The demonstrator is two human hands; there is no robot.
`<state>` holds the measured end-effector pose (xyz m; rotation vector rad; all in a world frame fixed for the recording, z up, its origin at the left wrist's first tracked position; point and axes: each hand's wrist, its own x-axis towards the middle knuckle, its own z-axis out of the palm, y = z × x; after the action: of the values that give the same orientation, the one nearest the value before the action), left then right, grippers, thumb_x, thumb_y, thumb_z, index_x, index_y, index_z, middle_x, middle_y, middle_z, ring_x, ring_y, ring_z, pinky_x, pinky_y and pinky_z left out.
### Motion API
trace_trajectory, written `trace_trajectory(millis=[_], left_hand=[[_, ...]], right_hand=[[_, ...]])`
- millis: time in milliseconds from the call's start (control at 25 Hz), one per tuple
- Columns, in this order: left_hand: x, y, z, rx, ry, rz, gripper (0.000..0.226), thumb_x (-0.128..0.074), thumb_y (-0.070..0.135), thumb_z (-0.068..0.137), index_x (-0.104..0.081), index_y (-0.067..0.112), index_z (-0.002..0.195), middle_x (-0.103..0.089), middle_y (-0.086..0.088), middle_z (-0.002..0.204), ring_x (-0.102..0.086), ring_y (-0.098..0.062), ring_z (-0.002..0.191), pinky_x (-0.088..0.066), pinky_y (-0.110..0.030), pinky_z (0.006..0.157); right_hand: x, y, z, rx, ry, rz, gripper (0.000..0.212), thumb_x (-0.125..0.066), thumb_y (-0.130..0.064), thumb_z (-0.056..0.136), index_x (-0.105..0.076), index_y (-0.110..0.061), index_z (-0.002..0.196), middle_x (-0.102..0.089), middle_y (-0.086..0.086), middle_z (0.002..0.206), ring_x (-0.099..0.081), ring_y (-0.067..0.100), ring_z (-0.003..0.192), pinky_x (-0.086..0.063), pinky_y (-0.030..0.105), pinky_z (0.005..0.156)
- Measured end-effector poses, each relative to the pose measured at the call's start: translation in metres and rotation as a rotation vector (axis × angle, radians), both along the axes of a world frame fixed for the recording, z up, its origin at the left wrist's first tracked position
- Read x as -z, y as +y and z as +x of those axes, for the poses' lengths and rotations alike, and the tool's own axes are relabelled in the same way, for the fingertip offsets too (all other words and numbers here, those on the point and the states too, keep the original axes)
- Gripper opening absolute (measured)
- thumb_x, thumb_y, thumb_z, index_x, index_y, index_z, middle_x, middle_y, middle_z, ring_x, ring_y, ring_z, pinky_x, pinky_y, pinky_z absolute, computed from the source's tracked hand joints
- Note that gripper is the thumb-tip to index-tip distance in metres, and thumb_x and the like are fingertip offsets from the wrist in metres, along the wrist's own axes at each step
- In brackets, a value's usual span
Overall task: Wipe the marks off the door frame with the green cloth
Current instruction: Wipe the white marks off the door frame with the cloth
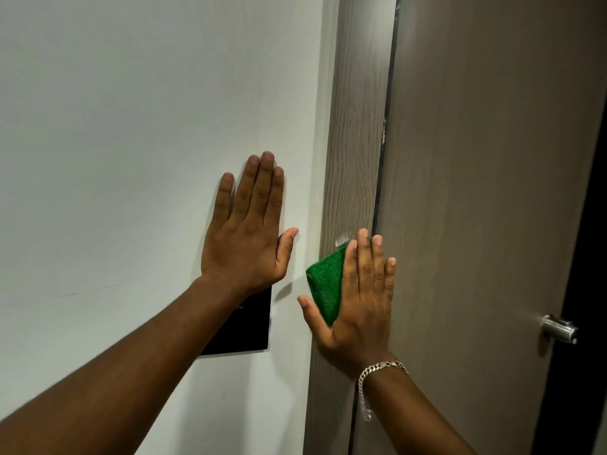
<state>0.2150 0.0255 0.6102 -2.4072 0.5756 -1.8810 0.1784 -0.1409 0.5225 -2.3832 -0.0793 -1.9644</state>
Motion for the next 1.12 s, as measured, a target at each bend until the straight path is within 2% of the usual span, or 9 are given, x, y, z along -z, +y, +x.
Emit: trace_trajectory(millis=[120,280,440,560,800,1000,1120], left_hand=[[0.000,-0.002,0.001,-0.001,-0.008,0.005,0.081,-0.024,0.052,0.093,-0.002,0.004,0.155,-0.001,-0.017,0.165,0.000,-0.031,0.153,-0.007,-0.051,0.124],[-0.001,0.001,0.001,-0.005,-0.001,0.000,0.081,-0.022,0.054,0.093,-0.002,0.004,0.155,-0.002,-0.017,0.165,-0.001,-0.031,0.153,-0.008,-0.051,0.124],[-0.001,-0.002,0.002,-0.003,-0.002,0.000,0.082,-0.024,0.054,0.093,-0.003,0.005,0.155,-0.003,-0.016,0.165,-0.001,-0.031,0.153,-0.007,-0.050,0.124],[0.000,-0.001,0.001,0.001,0.002,0.001,0.082,-0.026,0.054,0.093,-0.003,0.005,0.155,-0.003,-0.017,0.165,-0.001,-0.031,0.153,-0.008,-0.051,0.124],[0.001,-0.001,0.003,-0.011,-0.005,0.006,0.084,-0.025,0.056,0.092,-0.003,0.005,0.155,-0.002,-0.016,0.165,-0.001,-0.031,0.153,-0.007,-0.051,0.124],[0.001,-0.001,0.002,-0.004,0.012,0.005,0.081,-0.025,0.053,0.093,-0.003,0.004,0.154,-0.003,-0.018,0.165,-0.001,-0.031,0.153,-0.007,-0.051,0.124],[0.001,-0.001,0.001,0.002,0.009,0.000,0.081,-0.025,0.052,0.094,-0.004,0.004,0.154,-0.002,-0.018,0.165,-0.001,-0.031,0.153,-0.005,-0.051,0.124]], right_hand=[[-0.015,0.003,0.005,0.015,-0.067,0.102,0.096,-0.034,-0.071,0.089,-0.012,-0.004,0.154,-0.008,0.015,0.165,-0.004,0.031,0.155,0.002,0.047,0.126],[-0.010,-0.004,0.003,-0.025,-0.059,-0.068,0.095,-0.038,-0.068,0.089,-0.012,-0.004,0.154,-0.008,0.014,0.165,-0.004,0.031,0.155,0.002,0.049,0.126],[-0.028,-0.007,0.008,-0.005,-0.097,-0.004,0.094,-0.037,-0.068,0.090,-0.012,-0.003,0.154,-0.008,0.015,0.165,-0.003,0.031,0.155,0.004,0.048,0.125],[-0.016,-0.013,0.003,-0.029,-0.082,-0.136,0.093,-0.039,-0.067,0.090,-0.016,-0.002,0.153,-0.011,0.015,0.163,-0.004,0.031,0.154,0.002,0.050,0.125],[-0.061,0.001,0.010,-0.012,-0.144,0.071,0.093,-0.031,-0.069,0.091,-0.015,-0.002,0.154,-0.012,0.018,0.165,-0.003,0.030,0.155,0.002,0.048,0.126],[-0.016,-0.009,0.006,-0.050,-0.075,-0.230,0.092,-0.039,-0.067,0.091,-0.013,-0.006,0.155,-0.010,0.012,0.165,-0.008,0.030,0.154,-0.001,0.049,0.126],[-0.005,-0.016,0.003,-0.056,-0.084,-0.247,0.092,-0.045,-0.065,0.089,-0.019,-0.005,0.153,-0.018,0.015,0.163,-0.013,0.031,0.154,-0.003,0.051,0.125]])
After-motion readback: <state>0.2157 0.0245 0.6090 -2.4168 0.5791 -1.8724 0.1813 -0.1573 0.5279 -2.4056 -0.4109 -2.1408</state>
